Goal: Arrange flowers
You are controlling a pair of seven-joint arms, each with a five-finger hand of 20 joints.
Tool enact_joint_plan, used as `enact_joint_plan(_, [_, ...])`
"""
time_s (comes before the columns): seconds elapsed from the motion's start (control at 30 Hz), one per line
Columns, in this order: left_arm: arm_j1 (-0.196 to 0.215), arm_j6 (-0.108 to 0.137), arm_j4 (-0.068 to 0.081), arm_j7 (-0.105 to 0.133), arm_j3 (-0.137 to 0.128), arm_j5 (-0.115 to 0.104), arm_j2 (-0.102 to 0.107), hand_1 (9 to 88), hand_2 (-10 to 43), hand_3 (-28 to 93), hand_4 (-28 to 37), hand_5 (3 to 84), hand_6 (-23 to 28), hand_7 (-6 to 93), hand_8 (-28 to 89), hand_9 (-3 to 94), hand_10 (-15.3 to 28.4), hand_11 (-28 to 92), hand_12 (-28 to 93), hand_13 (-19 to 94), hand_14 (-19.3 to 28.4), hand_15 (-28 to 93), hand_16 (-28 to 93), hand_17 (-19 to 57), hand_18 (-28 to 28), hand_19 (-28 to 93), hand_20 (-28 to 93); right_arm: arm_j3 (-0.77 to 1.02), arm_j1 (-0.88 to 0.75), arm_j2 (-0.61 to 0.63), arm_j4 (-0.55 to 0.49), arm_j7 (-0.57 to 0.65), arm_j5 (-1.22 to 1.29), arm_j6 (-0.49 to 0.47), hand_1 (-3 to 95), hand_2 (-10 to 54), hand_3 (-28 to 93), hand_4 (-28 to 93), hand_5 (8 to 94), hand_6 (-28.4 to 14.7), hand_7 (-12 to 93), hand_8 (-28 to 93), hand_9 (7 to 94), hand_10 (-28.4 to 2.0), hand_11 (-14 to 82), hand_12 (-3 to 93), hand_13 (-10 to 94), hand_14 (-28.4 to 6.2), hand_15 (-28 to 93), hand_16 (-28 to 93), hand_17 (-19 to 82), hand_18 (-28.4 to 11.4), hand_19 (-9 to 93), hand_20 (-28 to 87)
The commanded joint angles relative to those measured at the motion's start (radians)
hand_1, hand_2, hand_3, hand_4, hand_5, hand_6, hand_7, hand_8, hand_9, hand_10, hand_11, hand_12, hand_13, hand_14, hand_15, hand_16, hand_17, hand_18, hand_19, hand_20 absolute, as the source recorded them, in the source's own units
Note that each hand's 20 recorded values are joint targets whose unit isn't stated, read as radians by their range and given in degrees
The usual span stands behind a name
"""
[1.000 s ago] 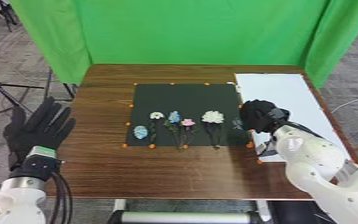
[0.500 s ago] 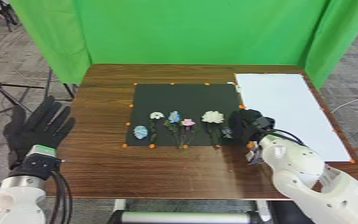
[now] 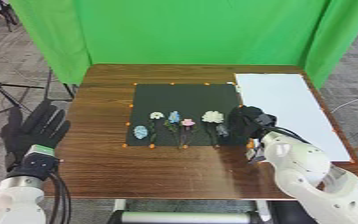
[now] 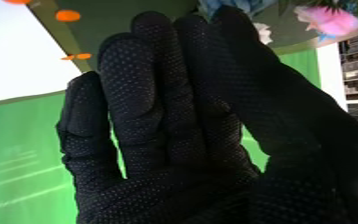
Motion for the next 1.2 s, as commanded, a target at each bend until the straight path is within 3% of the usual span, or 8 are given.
enact_joint_plan(0.03, [0.007, -0.027, 0.001, -0.007, -0.011, 0.004, 0.0, 27.3, 6.0, 69, -28.3, 38.7, 7.0, 15.0, -9, 27.9, 13.2, 22, 9, 15, 12.4, 33, -8, -5.5, 11.5, 27, 10, 0.102, -0.05, 0.009, -0.046, 0.028, -0.026, -0.022, 43.5, -9.5, 79, -28, 64.2, -1.2, 28, -12, 68.3, -13.6, 26.7, 22.9, 64, -10.9, 62, 28, 30, -23.1, 80, 38])
enact_joint_plan(0.17, [-0.007, -0.056, 0.009, -0.018, -0.018, 0.024, 0.01, 25.0, 7.9, 69, -28.3, 37.8, 6.7, 13.6, -9, 27.8, 13.1, 21, 8, 15, 12.3, 32, -9, -5.6, 11.6, 27, 10, 0.214, -0.107, -0.022, -0.049, 0.032, 0.043, 0.138, 35.1, -9.1, 77, -25, 60.9, -3.1, 25, -14, 64.5, -15.2, 23.6, 20.8, 61, -12.3, 59, 25, 30, -23.2, 78, 36])
enact_joint_plan(0.27, [-0.021, -0.074, 0.017, -0.045, -0.031, 0.075, 0.012, 23.6, 9.3, 68, -28.3, 36.5, 6.1, 11.9, -9, 26.9, 12.9, 19, 7, 15, 11.5, 29, -9, -5.5, 11.7, 27, 9, 0.333, -0.162, -0.066, -0.037, -0.1, 0.208, 0.267, 28.7, -3.0, 78, -24, 55.3, -4.6, 24, -13, 58.0, -17.0, 19.2, 18.7, 55, -14.3, 51, 19, 27, -22.0, 70, 32])
enact_joint_plan(0.43, [-0.027, -0.101, 0.023, -0.066, -0.054, 0.121, 0.015, 23.1, 10.0, 68, -28.3, 35.4, 5.6, 10.3, -9, 26.1, 12.7, 18, 7, 14, 10.9, 27, -9, -5.7, 11.7, 26, 9, 0.489, -0.224, -0.162, -0.038, -0.281, 0.569, 0.278, 23.2, 2.4, 80, -26, 41.5, -4.9, 22, -13, 43.8, -16.5, 12.2, 15.4, 39, -15.7, 37, 13, 19, -19.3, 53, 22])
enact_joint_plan(0.73, [-0.019, -0.127, 0.03, -0.063, -0.083, 0.127, 0.01, 22.7, 10.5, 66, -28.3, 34.9, 5.4, 9.0, -8, 25.1, 12.2, 16, 7, 14, 10.6, 24, -8, -5.7, 11.6, 25, 9, 0.56, -0.237, -0.287, 0.001, -0.408, 1.138, 0.211, 13.6, 3.8, 81, -27, 37.8, -4.5, 15, -12, 38.3, -14.9, 6.6, 11.9, 31, -14.0, 20, 12, 16, -18.5, 36, 18])
enact_joint_plan(0.77, [-0.024, -0.135, 0.033, -0.076, -0.087, 0.133, 0.004, 22.7, 10.6, 66, -28.3, 34.9, 5.4, 8.9, -8, 24.9, 12.1, 16, 7, 14, 10.5, 24, -8, -5.7, 11.6, 25, 9, 0.561, -0.241, -0.297, 0.003, -0.421, 1.16, 0.221, 12.9, 4.0, 80, -27, 37.7, -5.2, 13, -12, 37.9, -14.8, 6.0, 11.3, 30, -13.6, 18, 12, 15, -18.2, 34, 18])
enact_joint_plan(1.1, [-0.035, -0.151, 0.042, -0.068, -0.101, 0.131, 0.0, 22.1, 11.1, 65, -28.3, 34.3, 5.2, 8.2, -8, 24.0, 12.0, 15, 7, 14, 10.5, 22, -7, -5.9, 11.7, 24, 9, 0.6, -0.281, -0.323, -0.002, -0.459, 1.291, 0.19, 11.4, 3.2, 81, -26, 37.5, -6.1, 11, -11, 35.4, -13.5, 5.1, 10.1, 28, -11.5, 13, 11, 15, -17.7, 29, 19])
enact_joint_plan(1.2, [-0.033, -0.15, 0.042, -0.072, -0.1, 0.13, -0.012, 21.9, 11.0, 66, -28.3, 34.3, 5.2, 8.0, -7, 24.1, 12.1, 15, 7, 14, 10.5, 22, -7, -5.9, 11.7, 24, 9, 0.596, -0.281, -0.332, 0.0, -0.455, 1.312, 0.196, 11.4, 3.1, 81, -25, 38.0, -7.9, 10, -11, 35.8, -13.7, 5.1, 9.8, 29, -11.2, 12, 12, 15, -17.4, 28, 19])
